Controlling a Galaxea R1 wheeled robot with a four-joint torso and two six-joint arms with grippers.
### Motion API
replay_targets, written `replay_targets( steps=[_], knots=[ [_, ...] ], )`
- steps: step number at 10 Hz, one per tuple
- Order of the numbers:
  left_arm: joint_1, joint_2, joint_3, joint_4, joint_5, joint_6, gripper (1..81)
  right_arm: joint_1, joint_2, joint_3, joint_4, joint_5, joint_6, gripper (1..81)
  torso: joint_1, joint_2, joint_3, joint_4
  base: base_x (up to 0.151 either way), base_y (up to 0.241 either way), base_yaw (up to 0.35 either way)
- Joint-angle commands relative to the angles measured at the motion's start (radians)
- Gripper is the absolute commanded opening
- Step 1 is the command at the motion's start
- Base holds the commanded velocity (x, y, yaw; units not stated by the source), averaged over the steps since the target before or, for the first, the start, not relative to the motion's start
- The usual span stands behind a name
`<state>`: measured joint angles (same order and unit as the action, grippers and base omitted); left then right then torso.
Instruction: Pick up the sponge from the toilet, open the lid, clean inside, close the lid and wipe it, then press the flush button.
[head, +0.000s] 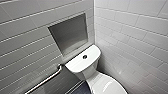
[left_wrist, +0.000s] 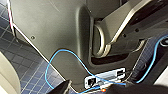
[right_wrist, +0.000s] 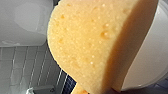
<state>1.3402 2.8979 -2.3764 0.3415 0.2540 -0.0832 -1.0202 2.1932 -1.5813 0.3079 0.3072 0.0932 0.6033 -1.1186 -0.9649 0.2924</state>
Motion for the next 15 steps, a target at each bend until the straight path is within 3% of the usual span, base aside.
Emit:
replay_targets(
  steps=[1, 3, 5, 6, 7, 9, 13, 15],
  knots=[
    [0.017, 0.003, -0.032, 0.001, 0.079, 0.0, 81.1, 0.18, 0.016, -0.074, 0.062, -0.112, 0.003, 1.0, 0.0, 0.0, 0.005, 0.0, 0.0, 0.0, 0.0],
    [0.029, 0.021, -0.063, -0.001, 0.077, 0.0, 81.1, 0.275, 0.027, -0.086, 0.091, -0.155, 0.002, 1.0, 0.0, 0.001, -0.045, 0.0, 0.0, 0.0, 0.0],
    [0.037, 0.035, -0.089, 0.001, 0.076, 0.0, 81.1, 0.386, 0.022, -0.077, 0.1, -0.224, 0.002, 1.0, 0.0, 0.001, -0.056, -0.053, 0.0, 0.0, 0.0],
    [0.037, 0.043, -0.096, 0.001, 0.068, 0.0, 81.1, 0.438, 0.029, -0.078, 0.106, -0.255, 0.003, 1.0, 0.0, 0.001, -0.056, -0.062, 0.0, 0.0, 0.0],
    [0.037, 0.052, -0.104, 0.002, 0.065, 0.002, 81.1, 0.478, 0.038, -0.078, 0.106, -0.275, 0.003, 1.0, 0.0, 0.001, -0.056, -0.032, 0.0, 0.0, 0.0],
    [0.037, 0.072, -0.127, 0.002, 0.063, 0.002, 81.1, 0.547, 0.105, -0.106, 0.109, -0.325, 0.003, 1.0, 0.0, 0.001, -0.056, -0.054, 0.0, 0.0, 0.0],
    [0.046, 0.072, -0.139, 0.001, 0.039, 0.0, 81.1, 0.584, 0.389, -0.498, 0.106, -0.483, 0.0, 1.0, 0.0, 0.002, -0.056, -0.054, 0.0, 0.0, 0.0],
    [0.057, 0.077, -0.15, -0.001, 0.028, 0.0, 81.1, 0.601, 0.515, -0.675, 0.102, -0.504, 0.0, 1.0, 0.0, 0.002, -0.056, -0.054, 0.0, 0.0, 0.0]
  ],
)
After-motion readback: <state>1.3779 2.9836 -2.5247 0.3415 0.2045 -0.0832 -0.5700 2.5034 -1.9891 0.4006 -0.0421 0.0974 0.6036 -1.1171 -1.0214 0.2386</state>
